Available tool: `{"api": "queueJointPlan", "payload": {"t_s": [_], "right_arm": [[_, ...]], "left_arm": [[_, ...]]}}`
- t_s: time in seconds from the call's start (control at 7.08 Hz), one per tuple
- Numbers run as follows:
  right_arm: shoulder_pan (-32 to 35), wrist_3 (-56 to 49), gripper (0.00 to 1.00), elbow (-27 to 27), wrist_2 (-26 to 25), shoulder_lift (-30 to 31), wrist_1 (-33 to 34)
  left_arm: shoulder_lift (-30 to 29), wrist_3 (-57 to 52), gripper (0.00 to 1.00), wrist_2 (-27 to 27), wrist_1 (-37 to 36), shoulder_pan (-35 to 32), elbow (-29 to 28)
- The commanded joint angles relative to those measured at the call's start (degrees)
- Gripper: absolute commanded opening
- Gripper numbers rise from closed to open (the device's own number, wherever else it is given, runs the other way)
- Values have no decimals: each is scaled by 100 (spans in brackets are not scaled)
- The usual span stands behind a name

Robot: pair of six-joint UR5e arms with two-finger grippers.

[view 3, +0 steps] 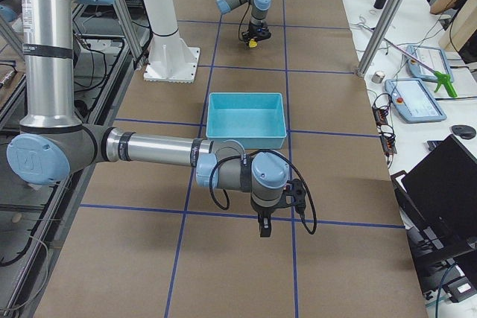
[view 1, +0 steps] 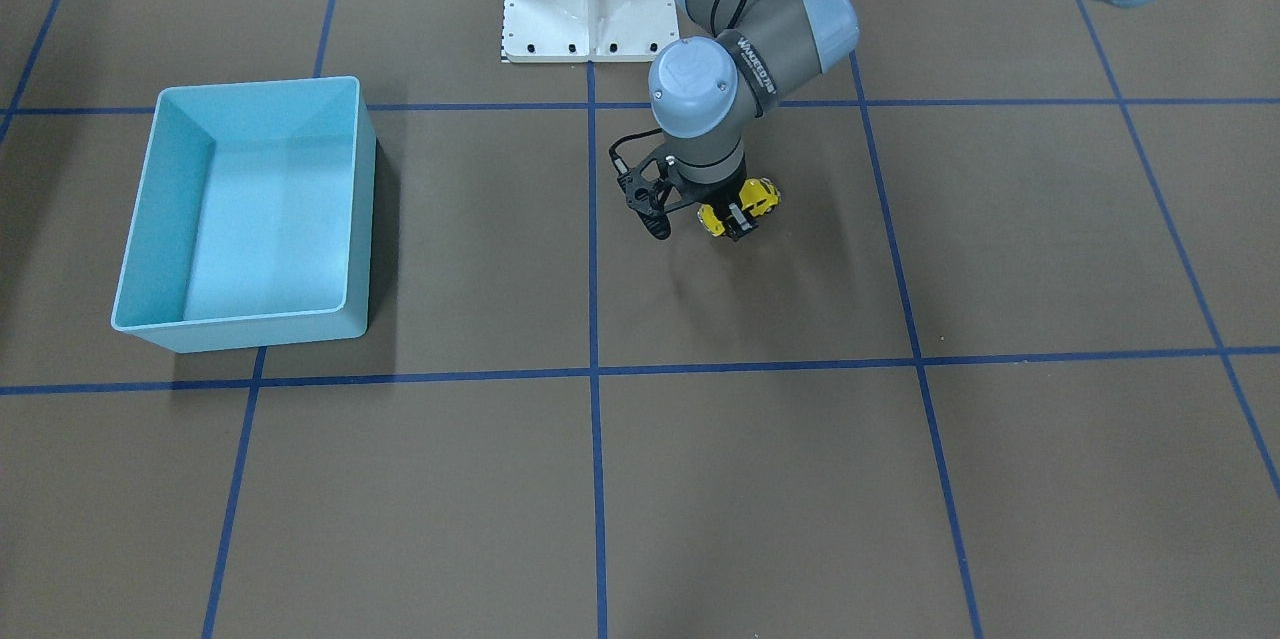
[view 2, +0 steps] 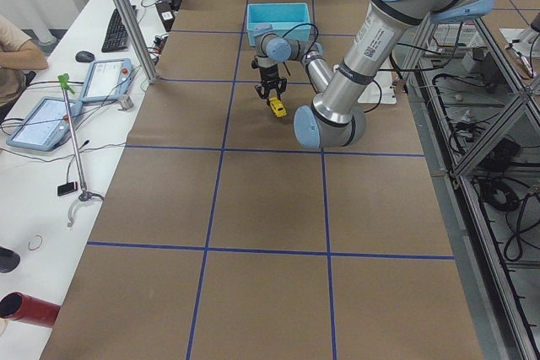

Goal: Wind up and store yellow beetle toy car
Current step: 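Drag the held car backward toward the robot with the left gripper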

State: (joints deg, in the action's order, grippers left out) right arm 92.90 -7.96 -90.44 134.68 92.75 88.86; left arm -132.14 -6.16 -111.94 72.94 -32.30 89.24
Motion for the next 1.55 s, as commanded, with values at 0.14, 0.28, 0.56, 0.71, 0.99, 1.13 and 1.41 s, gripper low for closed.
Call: {"api": "queueJointPlan", "payload": {"t_s": [0.14, 0.28, 0.56, 0.71, 0.99, 1.13, 1.41], "right_arm": [[0, -21, 100, -35, -3, -11, 0], [0, -13, 100, -35, -3, -11, 0], [0, -13, 100, -35, -3, -29, -9], [0, -13, 100, -27, -3, -29, -9], [0, -12, 100, -18, -3, -29, -9], [0, -21, 100, -18, -3, -29, -9], [0, -39, 100, -18, -3, -29, -9]], "left_arm": [[180, -2628, 0, -21, 44, -872, -370], [189, -3158, 0, -29, 62, -1092, -520], [346, -3830, 0, -29, 351, -1479, -618], [486, -4110, 0, -99, 761, -1533, -601], [776, -3407, 0, -658, 1423, -1534, -548], [934, -3340, 0, -723, 1799, -1525, -539], [1252, -3374, 0, -741, 2319, -1525, -565]]}}
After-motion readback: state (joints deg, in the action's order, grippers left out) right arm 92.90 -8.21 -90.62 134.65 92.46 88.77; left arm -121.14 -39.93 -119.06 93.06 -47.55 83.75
